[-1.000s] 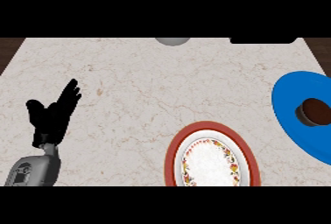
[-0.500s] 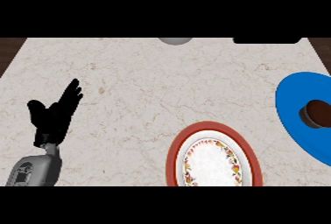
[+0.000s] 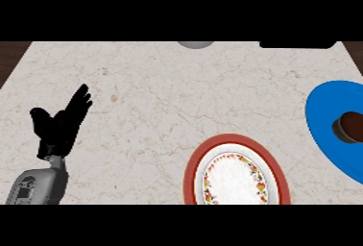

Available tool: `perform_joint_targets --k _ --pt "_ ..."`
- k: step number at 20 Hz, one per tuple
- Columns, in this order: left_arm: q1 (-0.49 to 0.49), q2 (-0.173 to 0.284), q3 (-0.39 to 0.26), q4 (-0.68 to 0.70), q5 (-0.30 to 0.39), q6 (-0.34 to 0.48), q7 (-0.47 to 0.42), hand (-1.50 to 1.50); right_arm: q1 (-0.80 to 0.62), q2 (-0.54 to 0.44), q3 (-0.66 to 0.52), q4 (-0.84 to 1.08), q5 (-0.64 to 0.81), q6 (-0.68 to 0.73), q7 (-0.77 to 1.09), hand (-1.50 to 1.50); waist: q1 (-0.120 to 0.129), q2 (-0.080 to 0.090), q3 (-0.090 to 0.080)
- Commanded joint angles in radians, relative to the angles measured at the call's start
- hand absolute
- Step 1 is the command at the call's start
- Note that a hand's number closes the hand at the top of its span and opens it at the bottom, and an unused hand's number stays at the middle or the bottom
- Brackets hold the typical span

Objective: Pick the cupcake from the plate and place it in the plate

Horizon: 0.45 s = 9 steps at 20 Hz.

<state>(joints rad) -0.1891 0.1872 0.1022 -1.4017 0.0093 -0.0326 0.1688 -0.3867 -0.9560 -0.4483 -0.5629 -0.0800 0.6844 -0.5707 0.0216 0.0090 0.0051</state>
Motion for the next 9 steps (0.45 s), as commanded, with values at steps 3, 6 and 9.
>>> perform_joint_targets --k 3,6,9 --pt "0.015 0.002 0.003 -0.005 0.005 -0.009 -0.011 0.0 0.012 -0.054 0.024 0.065 0.023 0.162 -0.196 -1.5 0.007 0.003 0.001" --pt "0.014 0.002 -0.004 -0.029 0.004 -0.009 0.014 0.0 0.042 -0.048 0.042 0.088 0.039 0.129 -0.235 -1.5 0.01 0.003 0.003" --pt "0.007 0.001 0.004 0.008 0.003 -0.009 -0.016 0.0 0.025 -0.038 0.058 0.107 0.046 0.09 -0.243 -1.5 0.012 0.006 0.003"
